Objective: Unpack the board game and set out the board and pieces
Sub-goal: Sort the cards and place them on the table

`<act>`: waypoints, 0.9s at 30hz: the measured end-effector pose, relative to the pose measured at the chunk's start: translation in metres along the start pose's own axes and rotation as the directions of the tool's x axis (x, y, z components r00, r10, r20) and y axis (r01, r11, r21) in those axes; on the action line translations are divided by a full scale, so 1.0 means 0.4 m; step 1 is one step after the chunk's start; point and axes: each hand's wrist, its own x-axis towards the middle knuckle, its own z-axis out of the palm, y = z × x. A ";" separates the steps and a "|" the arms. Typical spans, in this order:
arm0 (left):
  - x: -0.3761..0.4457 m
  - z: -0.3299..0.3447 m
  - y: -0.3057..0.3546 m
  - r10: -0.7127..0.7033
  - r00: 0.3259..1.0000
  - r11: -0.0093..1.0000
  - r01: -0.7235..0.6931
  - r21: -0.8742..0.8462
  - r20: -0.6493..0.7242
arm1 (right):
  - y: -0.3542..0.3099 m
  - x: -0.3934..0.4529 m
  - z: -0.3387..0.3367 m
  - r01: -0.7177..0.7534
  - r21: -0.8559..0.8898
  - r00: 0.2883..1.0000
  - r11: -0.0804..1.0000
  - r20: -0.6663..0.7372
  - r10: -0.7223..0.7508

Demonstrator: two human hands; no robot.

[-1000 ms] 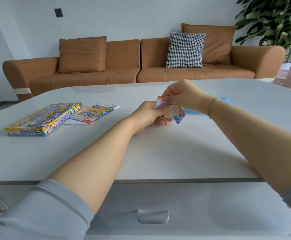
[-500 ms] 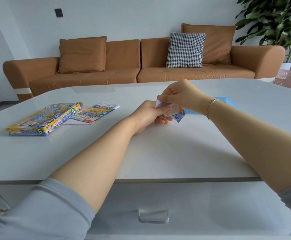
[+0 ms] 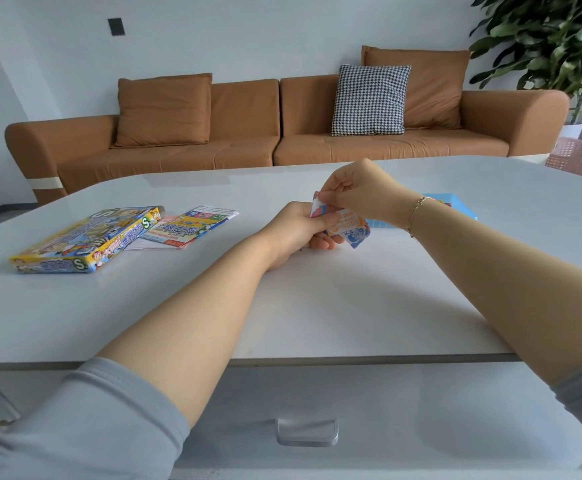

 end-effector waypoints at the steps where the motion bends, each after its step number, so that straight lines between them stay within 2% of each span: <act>1: 0.000 -0.001 0.000 0.001 1.000 1.000 -0.001 -0.002 -0.001 | 0.000 0.001 -0.001 0.000 -0.005 1.000 1.000 0.011 0.000; 7: 0.002 -0.002 -0.002 0.000 1.000 1.000 0.000 -0.002 -0.001 | -0.002 -0.001 -0.001 -0.010 0.021 1.000 1.000 0.010 0.009; 14: 0.008 -0.003 -0.006 -0.008 1.000 1.000 0.008 0.008 -0.008 | -0.008 0.007 -0.006 -0.002 -0.052 0.999 0.999 0.036 0.004; 19: 0.009 -0.003 -0.007 -0.011 1.000 1.000 0.011 0.001 -0.013 | -0.004 0.003 -0.004 -0.005 0.005 0.999 1.000 0.046 0.005; 27: 0.012 -0.003 -0.007 -0.013 1.000 1.000 0.013 0.005 -0.015 | -0.004 0.005 -0.007 -0.022 0.003 0.998 1.000 0.052 0.022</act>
